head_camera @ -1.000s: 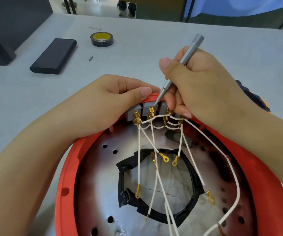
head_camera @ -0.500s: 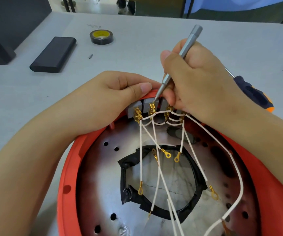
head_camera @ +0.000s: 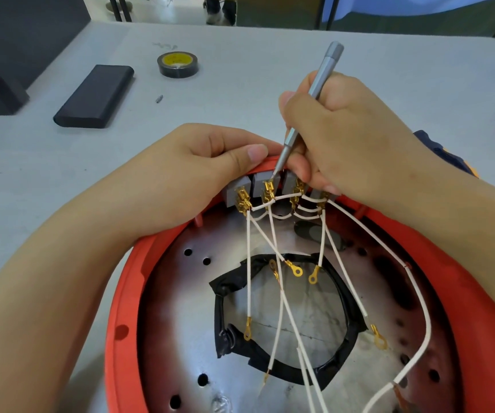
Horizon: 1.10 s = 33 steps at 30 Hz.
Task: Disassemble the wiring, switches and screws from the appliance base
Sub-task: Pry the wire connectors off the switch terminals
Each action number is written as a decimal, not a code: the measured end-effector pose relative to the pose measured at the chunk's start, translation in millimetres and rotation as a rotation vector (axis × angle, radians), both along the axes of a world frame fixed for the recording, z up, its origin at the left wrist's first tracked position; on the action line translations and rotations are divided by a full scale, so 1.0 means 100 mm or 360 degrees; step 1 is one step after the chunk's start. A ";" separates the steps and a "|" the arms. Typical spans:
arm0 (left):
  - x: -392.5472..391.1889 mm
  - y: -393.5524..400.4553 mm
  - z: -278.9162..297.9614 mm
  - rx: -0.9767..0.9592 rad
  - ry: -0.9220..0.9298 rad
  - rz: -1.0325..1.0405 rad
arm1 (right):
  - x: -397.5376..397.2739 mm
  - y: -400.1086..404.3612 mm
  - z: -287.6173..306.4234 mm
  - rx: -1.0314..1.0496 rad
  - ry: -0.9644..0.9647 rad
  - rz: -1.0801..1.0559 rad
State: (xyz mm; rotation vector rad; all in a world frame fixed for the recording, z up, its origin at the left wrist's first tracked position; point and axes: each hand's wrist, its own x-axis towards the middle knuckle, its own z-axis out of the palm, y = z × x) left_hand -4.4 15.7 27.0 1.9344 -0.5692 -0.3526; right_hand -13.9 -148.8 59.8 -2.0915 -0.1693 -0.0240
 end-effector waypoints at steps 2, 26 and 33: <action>-0.01 0.00 0.01 0.0018 -0.0020 0.0028 | 0.01 0.00 0.00 -0.0013 0.0004 -0.0024; -0.05 -0.04 0.06 0.0084 -0.0062 0.0131 | 0.02 -0.02 -0.03 0.0066 -0.0022 0.0027; -0.04 -0.03 0.05 0.0069 -0.0042 0.0093 | 0.02 -0.03 -0.05 0.0057 -0.0063 0.0078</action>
